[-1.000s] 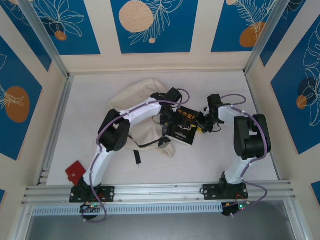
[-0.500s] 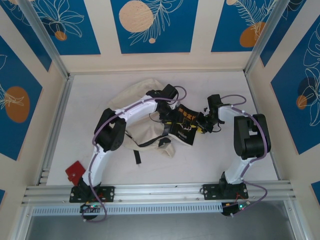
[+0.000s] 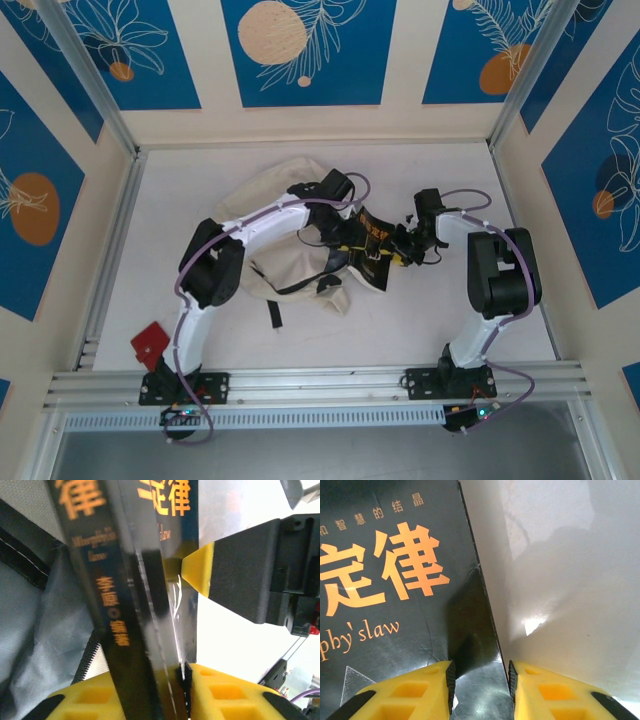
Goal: Pack books, pencil case, and school supplies into a backpack
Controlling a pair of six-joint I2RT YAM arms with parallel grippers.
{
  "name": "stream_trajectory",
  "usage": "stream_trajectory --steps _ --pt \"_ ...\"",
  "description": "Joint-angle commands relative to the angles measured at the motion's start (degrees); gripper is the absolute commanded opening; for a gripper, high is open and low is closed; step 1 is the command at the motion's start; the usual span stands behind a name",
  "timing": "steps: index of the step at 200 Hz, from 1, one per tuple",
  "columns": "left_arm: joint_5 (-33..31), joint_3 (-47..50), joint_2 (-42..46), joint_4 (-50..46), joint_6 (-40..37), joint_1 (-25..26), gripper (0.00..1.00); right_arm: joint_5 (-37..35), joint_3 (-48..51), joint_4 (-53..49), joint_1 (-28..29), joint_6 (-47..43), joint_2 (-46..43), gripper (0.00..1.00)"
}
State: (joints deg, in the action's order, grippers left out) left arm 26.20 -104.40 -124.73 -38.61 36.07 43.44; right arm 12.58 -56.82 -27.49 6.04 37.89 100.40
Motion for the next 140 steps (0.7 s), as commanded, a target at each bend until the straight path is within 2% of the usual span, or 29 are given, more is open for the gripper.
stream_trajectory --steps 1,18,35,54,75,103,126,140 --pt "2.3 -2.4 -0.9 1.1 -0.1 1.3 0.19 0.6 0.5 -0.6 1.7 0.8 -2.1 0.35" --pt "0.6 -2.8 1.6 1.5 -0.7 1.1 0.10 -1.4 0.2 -1.8 1.9 0.6 -4.7 0.38" --pt "-0.6 -2.5 5.4 2.1 -1.8 0.5 0.03 -2.2 0.4 -2.1 1.5 1.2 -8.9 0.47" --pt "-1.0 -0.4 10.9 3.8 -2.1 -0.8 0.02 -0.9 1.2 -0.4 0.8 2.6 -15.1 0.63" --pt "-0.9 3.9 17.8 7.5 -1.0 -3.3 0.01 4.6 2.2 3.9 -0.1 5.2 -21.9 0.79" --pt "-3.1 11.9 27.2 14.4 2.9 -8.0 0.01 15.3 4.1 15.1 -0.1 12.1 -28.0 0.89" --pt "-7.1 19.4 34.4 22.0 7.8 -11.6 0.01 23.0 7.3 32.3 1.8 24.8 -29.1 0.92" --pt "-9.9 23.5 38.2 26.7 10.9 -13.3 0.02 23.6 8.6 42.0 4.1 33.0 -28.3 0.92"
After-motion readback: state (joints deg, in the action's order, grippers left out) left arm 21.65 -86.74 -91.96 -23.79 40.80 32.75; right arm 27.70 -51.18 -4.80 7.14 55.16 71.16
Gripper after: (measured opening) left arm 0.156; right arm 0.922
